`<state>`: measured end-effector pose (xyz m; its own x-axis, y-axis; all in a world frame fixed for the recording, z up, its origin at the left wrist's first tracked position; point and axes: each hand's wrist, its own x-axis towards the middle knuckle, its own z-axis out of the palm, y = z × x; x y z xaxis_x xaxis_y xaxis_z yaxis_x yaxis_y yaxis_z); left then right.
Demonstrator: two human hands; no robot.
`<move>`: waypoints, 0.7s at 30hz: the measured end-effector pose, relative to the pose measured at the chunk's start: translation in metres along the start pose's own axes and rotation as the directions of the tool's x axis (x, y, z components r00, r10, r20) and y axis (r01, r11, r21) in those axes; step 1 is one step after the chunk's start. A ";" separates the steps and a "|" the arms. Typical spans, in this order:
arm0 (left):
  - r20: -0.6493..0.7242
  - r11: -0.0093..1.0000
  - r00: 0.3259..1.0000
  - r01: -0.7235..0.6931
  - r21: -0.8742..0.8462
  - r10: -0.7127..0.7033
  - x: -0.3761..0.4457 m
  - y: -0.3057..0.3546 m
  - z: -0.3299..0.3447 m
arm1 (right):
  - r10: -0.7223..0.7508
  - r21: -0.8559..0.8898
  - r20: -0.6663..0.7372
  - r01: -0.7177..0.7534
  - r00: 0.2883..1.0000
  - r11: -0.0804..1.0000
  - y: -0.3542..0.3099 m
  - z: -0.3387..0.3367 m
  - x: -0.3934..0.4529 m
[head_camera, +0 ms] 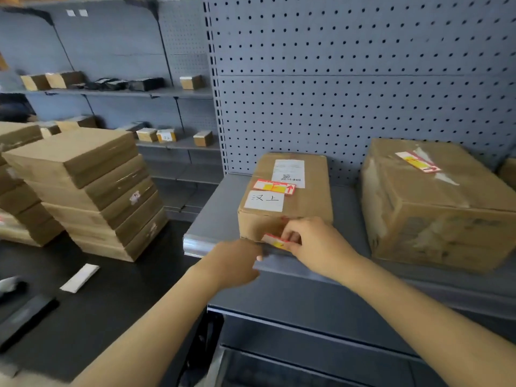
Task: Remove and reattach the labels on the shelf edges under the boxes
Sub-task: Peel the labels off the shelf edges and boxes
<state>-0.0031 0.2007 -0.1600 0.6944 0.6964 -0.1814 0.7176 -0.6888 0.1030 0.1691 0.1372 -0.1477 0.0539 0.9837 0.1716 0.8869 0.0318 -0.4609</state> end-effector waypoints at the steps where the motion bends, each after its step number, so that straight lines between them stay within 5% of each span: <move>1: 0.014 1.000 1.000 -0.014 -0.005 0.014 0.001 -0.002 0.003 | -0.008 -0.017 0.012 0.009 1.000 1.000 -0.003 0.001 -0.001; 6: -0.007 0.995 0.995 -0.096 0.024 0.096 0.004 -0.016 0.007 | 0.006 0.004 -0.110 -0.006 0.994 1.000 -0.007 -0.003 0.000; 21: -0.072 0.987 0.984 -0.159 0.020 0.160 0.007 -0.018 0.004 | 0.158 0.067 -0.102 -0.152 0.982 0.986 -0.002 0.018 0.000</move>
<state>-0.0112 0.2170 -0.1666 0.8023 0.5899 -0.0915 0.5969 -0.7946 0.1108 0.1592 0.1402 -0.1621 0.2397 0.9532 0.1841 0.8355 -0.1060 -0.5392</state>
